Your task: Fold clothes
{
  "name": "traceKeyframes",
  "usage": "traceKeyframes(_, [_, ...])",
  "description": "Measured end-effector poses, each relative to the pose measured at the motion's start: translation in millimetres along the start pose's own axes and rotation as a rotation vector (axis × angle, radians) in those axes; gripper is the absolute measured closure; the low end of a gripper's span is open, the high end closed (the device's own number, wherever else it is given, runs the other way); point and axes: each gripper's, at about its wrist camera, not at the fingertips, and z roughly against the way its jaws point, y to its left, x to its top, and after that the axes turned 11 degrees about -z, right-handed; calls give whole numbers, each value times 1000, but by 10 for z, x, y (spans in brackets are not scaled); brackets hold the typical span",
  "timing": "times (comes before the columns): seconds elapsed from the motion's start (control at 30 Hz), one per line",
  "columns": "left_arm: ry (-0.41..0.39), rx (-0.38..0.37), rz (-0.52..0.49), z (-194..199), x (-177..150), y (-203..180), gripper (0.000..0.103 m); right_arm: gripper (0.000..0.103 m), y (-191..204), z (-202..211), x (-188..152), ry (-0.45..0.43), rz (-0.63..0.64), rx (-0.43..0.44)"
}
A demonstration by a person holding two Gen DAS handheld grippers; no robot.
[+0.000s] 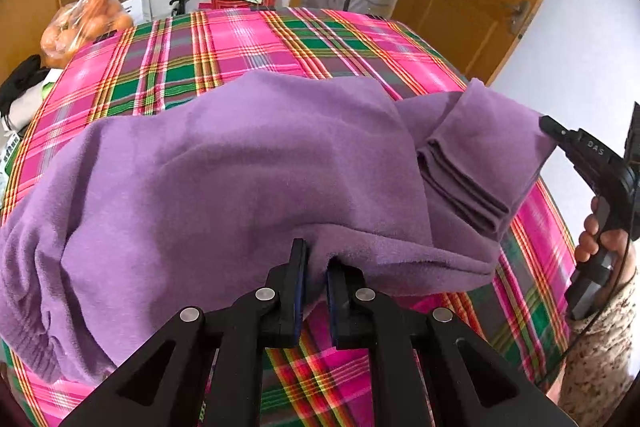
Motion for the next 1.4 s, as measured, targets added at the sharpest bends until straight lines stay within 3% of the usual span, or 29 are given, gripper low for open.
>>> traceKeyframes(0.13, [12,0,-2,-26,-16,-7,94,91,-26,-109,-63,50,42,-42])
traceKeyframes(0.23, [14,-1,-2,-32,-22,-9,94,87,50,-74,-141,30,122,-107])
traceKeyframes(0.3, [14,-2,-1,-32,-24,-9,94,72,102,-17,-180,8,149,-128])
traceKeyframes(0.4, [18,-6,5,-38,-26,2,94,67,202,77,-246,-22,189,-113])
traceKeyframes(0.47, [19,-8,9,-38,-30,10,94,66,298,102,-319,-13,243,-56])
traceKeyframes(0.63, [18,-11,17,-22,-25,25,94,66,491,-31,-616,180,300,145])
traceKeyframes(0.73, [21,-7,17,-28,-25,17,94,64,628,-106,-831,243,375,155])
traceKeyframes(0.8, [23,-4,15,-29,-27,9,94,57,687,-139,-925,284,400,181])
traceKeyframes(0.93, [24,-4,19,-33,-22,4,94,56,808,-177,-1065,324,452,185])
traceKeyframes(1.1, [34,-2,21,-53,-24,13,94,56,886,-242,-1210,329,542,103])
traceKeyframes(1.27, [37,-4,25,-61,-35,27,94,57,862,-276,-1238,322,544,87])
traceKeyframes(1.33, [38,-4,27,-63,-36,23,94,61,843,-268,-1218,321,528,88])
traceKeyframes(1.4, [37,-3,27,-62,-38,15,94,74,812,-253,-1185,317,506,90])
